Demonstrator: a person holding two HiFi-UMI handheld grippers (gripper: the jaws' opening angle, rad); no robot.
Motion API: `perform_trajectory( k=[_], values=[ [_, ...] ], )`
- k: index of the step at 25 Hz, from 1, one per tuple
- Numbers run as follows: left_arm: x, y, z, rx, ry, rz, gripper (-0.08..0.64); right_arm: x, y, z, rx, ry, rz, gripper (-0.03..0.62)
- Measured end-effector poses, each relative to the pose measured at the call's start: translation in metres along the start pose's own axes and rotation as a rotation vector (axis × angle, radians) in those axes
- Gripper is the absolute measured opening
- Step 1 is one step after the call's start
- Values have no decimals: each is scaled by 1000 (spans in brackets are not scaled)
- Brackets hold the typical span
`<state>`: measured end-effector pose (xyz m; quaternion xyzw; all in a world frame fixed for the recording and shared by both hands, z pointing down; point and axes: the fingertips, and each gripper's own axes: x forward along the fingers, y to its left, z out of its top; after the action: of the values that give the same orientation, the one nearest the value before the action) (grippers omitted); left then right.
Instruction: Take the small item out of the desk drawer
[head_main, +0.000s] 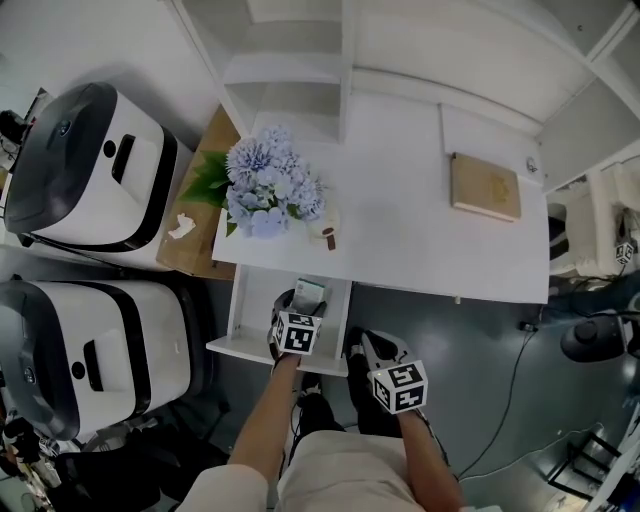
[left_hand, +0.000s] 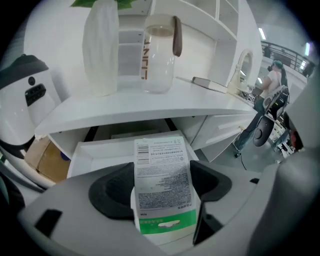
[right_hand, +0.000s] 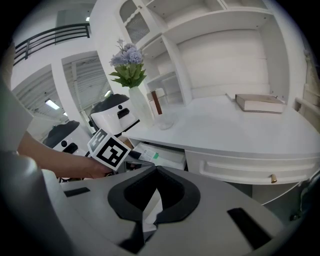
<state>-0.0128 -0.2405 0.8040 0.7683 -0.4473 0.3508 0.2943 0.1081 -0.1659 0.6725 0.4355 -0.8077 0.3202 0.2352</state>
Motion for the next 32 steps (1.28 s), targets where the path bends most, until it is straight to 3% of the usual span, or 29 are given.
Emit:
perform_trajectory(
  k=[12,20,26,32],
  values=[
    [-80,-21,28,93,-174,11,362,-23,16,3,50,-83,-43,20],
    [-129,-30,37,85,-258,12,362,-29,38,10,31,-111,-36,20],
    [-162,-29,37,84,-327,0,362,-30,56,24,106,-165,-26,20],
    [-192,-27,30,90,-359,-9,362,-37,78,27,74,-186,-41,20]
  ],
)
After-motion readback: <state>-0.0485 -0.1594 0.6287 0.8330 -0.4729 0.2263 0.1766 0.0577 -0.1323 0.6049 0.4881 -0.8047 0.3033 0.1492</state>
